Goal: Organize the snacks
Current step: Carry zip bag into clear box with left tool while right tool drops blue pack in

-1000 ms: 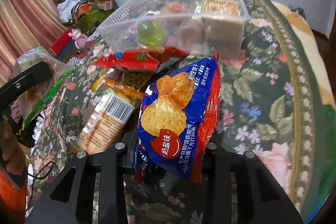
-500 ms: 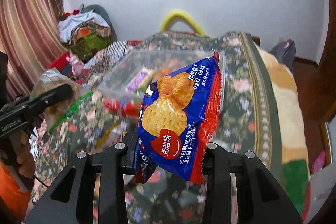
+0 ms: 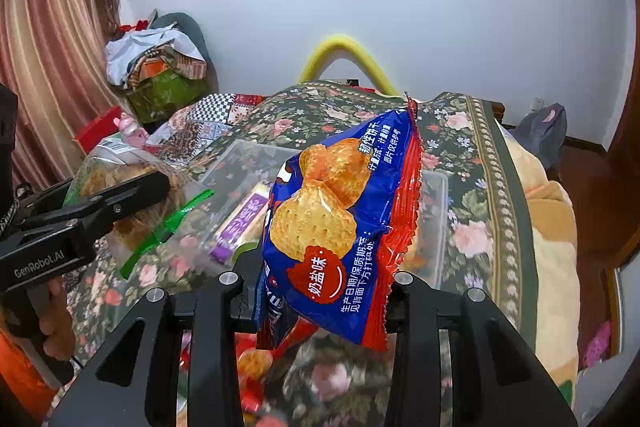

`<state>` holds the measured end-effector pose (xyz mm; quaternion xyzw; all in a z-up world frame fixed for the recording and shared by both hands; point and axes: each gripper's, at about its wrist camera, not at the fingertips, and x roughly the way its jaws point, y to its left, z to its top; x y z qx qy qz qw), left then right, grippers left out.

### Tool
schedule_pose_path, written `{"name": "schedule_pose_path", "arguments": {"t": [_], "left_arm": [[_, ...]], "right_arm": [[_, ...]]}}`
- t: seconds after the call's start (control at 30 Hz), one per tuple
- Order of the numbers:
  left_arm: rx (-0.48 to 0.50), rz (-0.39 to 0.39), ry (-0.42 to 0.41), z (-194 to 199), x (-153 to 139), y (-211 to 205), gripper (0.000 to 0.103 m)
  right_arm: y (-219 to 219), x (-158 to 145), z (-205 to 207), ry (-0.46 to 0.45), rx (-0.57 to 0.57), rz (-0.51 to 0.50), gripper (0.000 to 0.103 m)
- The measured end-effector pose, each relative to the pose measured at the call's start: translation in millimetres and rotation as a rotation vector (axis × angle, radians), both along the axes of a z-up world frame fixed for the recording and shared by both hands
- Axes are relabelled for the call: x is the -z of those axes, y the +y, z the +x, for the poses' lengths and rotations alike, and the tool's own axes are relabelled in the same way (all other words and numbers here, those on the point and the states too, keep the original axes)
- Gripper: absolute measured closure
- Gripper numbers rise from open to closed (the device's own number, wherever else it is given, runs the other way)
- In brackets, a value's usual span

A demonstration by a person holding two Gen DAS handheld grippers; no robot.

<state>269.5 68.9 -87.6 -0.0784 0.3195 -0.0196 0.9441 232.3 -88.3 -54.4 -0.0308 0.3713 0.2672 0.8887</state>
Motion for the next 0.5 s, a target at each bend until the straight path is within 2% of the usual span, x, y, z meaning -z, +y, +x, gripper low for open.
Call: {"name": "schedule_pose_path", "arguments": {"t": [0.33, 0.5], "left_arm": [[-0.022, 0.01, 0.083, 60.8, 31.3, 1.7, 0.043], [-0.023, 0.041, 0.12, 80.3, 45.5, -1.8, 0.043]], "right_arm": [[12.9, 22.4, 42.2, 0.061, 0.018, -0.056, 0.07], [16.3, 31.7, 56.0, 0.083, 0.025, -0.086, 0.069]]}}
